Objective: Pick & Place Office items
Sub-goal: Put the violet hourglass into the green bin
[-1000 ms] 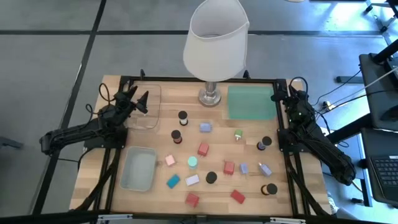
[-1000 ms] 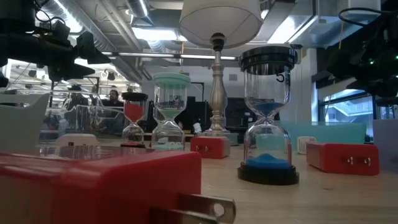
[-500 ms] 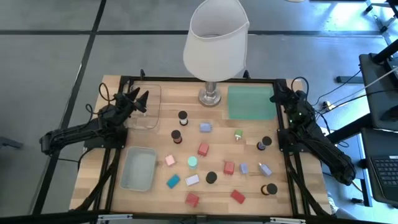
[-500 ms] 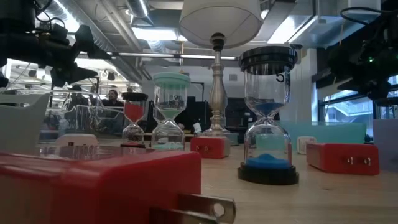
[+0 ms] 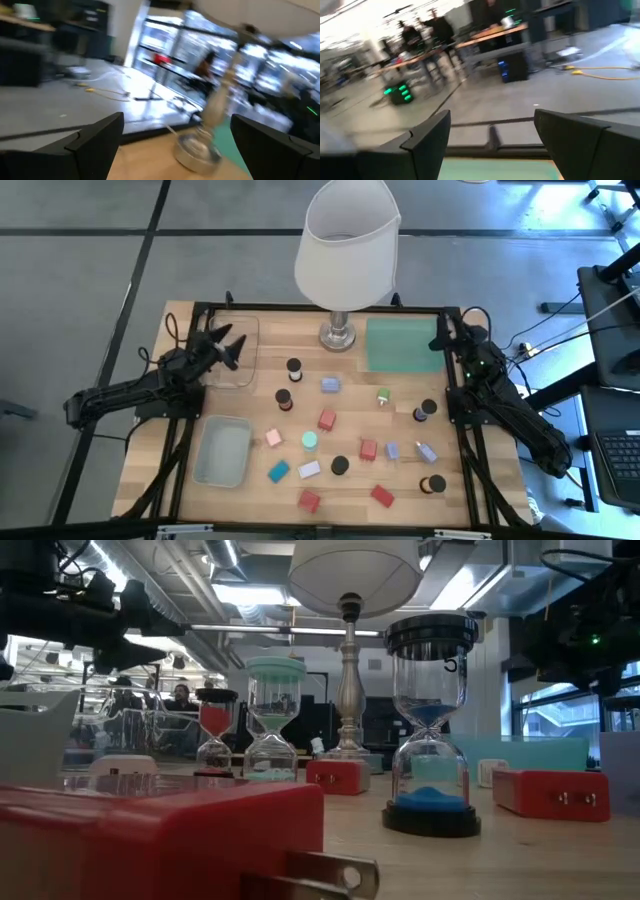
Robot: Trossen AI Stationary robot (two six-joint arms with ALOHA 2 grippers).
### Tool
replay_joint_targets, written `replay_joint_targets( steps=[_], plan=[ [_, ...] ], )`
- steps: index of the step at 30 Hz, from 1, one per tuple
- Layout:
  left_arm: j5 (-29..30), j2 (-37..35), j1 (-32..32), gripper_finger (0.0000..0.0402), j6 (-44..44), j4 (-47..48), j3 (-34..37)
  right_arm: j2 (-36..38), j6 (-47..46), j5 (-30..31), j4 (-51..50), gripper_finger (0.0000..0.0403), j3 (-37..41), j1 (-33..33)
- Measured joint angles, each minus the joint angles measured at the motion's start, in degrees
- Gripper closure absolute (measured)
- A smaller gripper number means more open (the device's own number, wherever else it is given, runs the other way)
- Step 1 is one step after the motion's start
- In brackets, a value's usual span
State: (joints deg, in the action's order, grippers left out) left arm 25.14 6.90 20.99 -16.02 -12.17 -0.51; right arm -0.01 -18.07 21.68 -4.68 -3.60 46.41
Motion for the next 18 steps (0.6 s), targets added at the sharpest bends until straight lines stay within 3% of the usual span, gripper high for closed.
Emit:
replay_joint_targets(
  steps=[4,9,13,18],
  plan=[
    [-9.7,0.0,0.0,0.0038,-0.4,-0.1,0.0,0.0,2.8,-7.6,0.8,0.0112,0.0,0.0],
    [-15.8,0.0,0.0,0.0038,-5.3,-0.1,0.0,0.0,3.6,-18.8,2.3,0.0112,0.0,0.0],
    [-14.6,0.0,0.0,0.0038,-5.7,-0.5,0.0,0.0,4.0,-30.3,2.6,0.0112,0.0,0.0],
    [-8.4,0.0,0.0,0.0038,-5.7,-0.5,0.0,0.0,3.9,-40.1,2.5,0.0112,0.0,0.0]
  ],
)
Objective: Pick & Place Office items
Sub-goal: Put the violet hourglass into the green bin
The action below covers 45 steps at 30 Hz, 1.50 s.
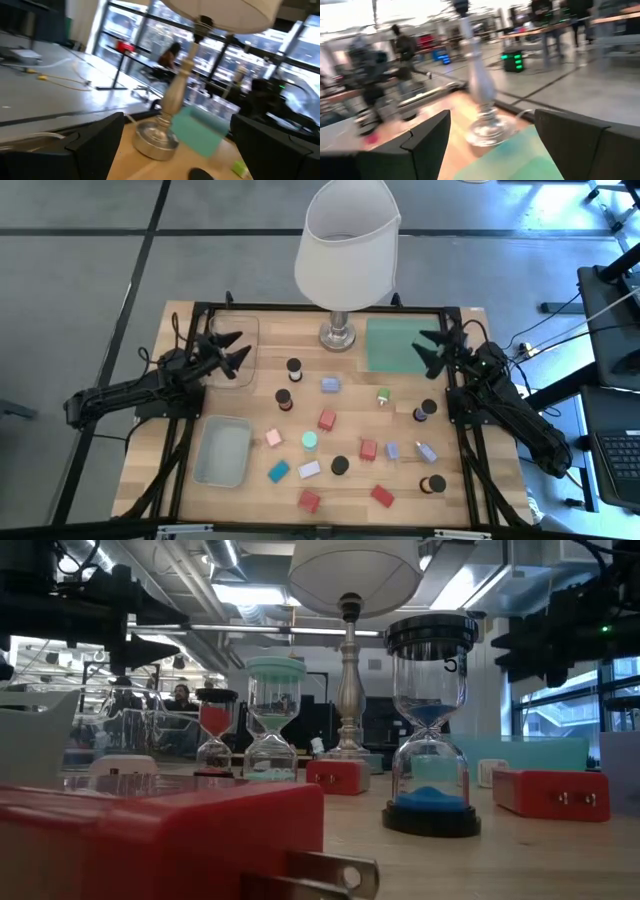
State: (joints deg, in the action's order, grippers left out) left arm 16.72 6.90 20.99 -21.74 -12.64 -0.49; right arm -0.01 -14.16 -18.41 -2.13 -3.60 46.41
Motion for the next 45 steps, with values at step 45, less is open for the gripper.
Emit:
replay_joint_targets(
  steps=[45],
  plan=[
    [-30.1,0.0,0.0,0.0038,5.7,-11.8,0.0,0.0,-7.7,7.0,0.4,0.0112,0.0,0.0]
  ],
)
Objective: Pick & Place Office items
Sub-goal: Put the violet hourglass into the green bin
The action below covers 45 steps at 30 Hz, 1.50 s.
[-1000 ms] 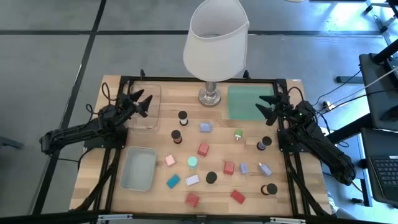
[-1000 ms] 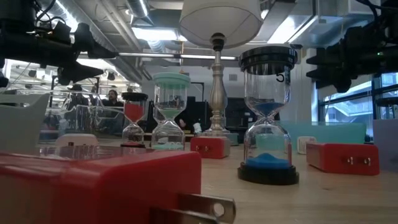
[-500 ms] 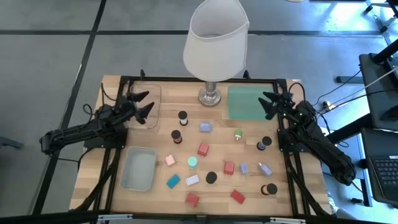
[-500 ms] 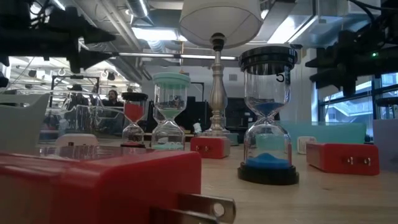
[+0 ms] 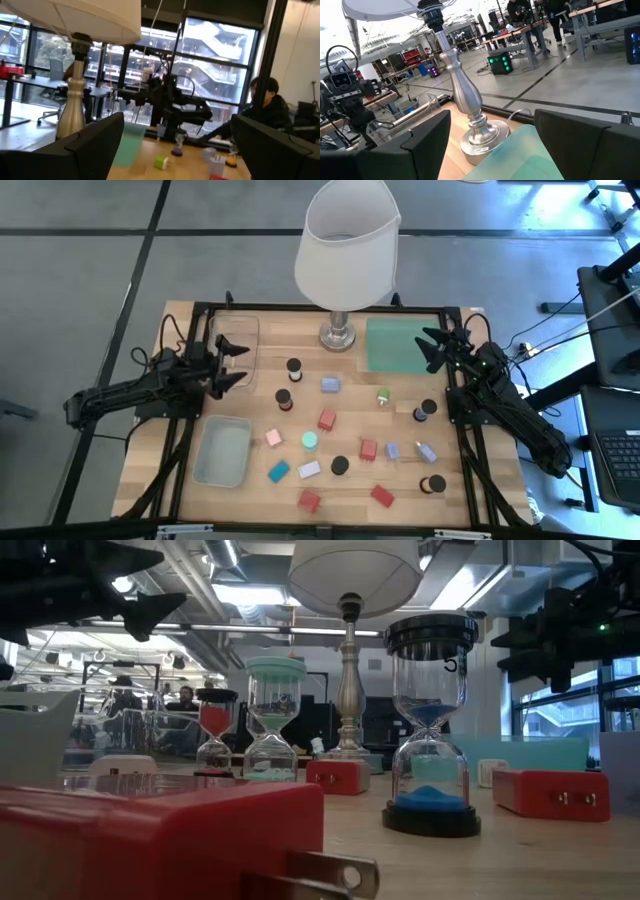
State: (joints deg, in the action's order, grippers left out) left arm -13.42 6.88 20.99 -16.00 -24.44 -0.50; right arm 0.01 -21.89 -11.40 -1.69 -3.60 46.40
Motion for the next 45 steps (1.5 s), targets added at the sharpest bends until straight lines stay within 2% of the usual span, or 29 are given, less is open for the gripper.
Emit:
replay_joint_targets(
  steps=[7,12,17,24,30,37,45],
  plan=[
    [5.3,0.0,0.0,0.0038,-6.5,-4.4,-0.1,0.0,-1.0,0.0,0.0,0.0112,0.0,0.0],
    [10.5,1.2,-0.2,0.0038,-4.5,-2.3,-0.2,0.0,-0.9,1.0,0.0,0.0112,0.0,0.0],
    [17.5,6.7,-2.3,0.0038,-2.2,-5.5,-0.2,0.0,0.1,2.9,0.0,0.0112,0.0,0.0],
    [19.8,18.3,-6.9,0.0038,1.9,-19.4,-0.2,-1.4,0.1,3.1,0.0,0.0112,-2.1,0.0],
    [25.3,28.2,-10.4,0.0038,6.2,-20.8,-3.9,-8.5,1.3,1.7,-1.6,0.0112,-8.6,0.0],
    [27.9,38.8,-12.9,0.0038,11.2,-20.8,-10.2,-20.2,1.3,1.0,-7.9,0.0112,-16.1,-0.1],
    [27.9,45.2,-15.0,0.0038,13.4,-20.8,-13.6,-29.3,-2.3,-7.8,-13.7,0.0112,-22.2,-6.0]
  ],
)
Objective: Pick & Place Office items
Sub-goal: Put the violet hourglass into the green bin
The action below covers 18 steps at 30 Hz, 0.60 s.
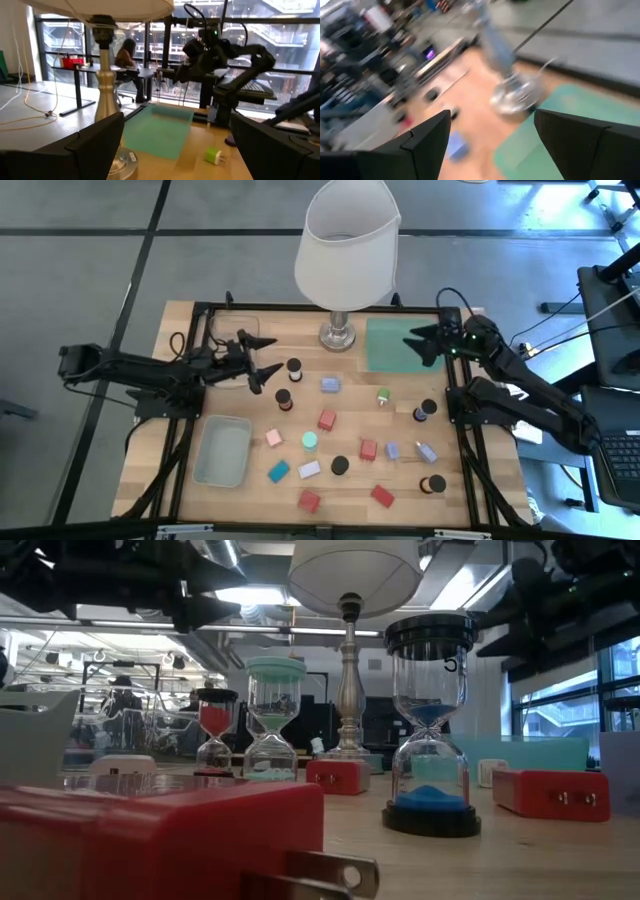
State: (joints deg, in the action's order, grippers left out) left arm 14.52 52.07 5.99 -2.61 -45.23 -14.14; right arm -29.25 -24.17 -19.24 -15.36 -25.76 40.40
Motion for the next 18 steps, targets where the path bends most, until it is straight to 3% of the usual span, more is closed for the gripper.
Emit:
replay_joint_targets(
  steps=[4,8,12,18],
  plan=[
    [0.0,2.0,-0.7,0.0038,0.0,0.0,-0.8,-1.9,-1.0,-4.0,-7.0,0.0112,-2.9,-6.3],
    [0.0,2.9,-1.1,0.0038,0.0,0.0,-0.8,-3.4,-0.9,-3.8,-17.8,0.0112,-5.7,-14.5],
    [-0.1,3.0,-1.2,0.0038,-1.0,0.0,-0.8,-4.5,-0.9,-0.7,-23.8,0.0112,-7.5,-22.1],
    [-0.2,3.0,-1.2,0.0038,-2.6,0.0,-0.9,-7.2,-1.5,8.1,-23.8,0.0112,-11.7,-32.7]
  ],
)
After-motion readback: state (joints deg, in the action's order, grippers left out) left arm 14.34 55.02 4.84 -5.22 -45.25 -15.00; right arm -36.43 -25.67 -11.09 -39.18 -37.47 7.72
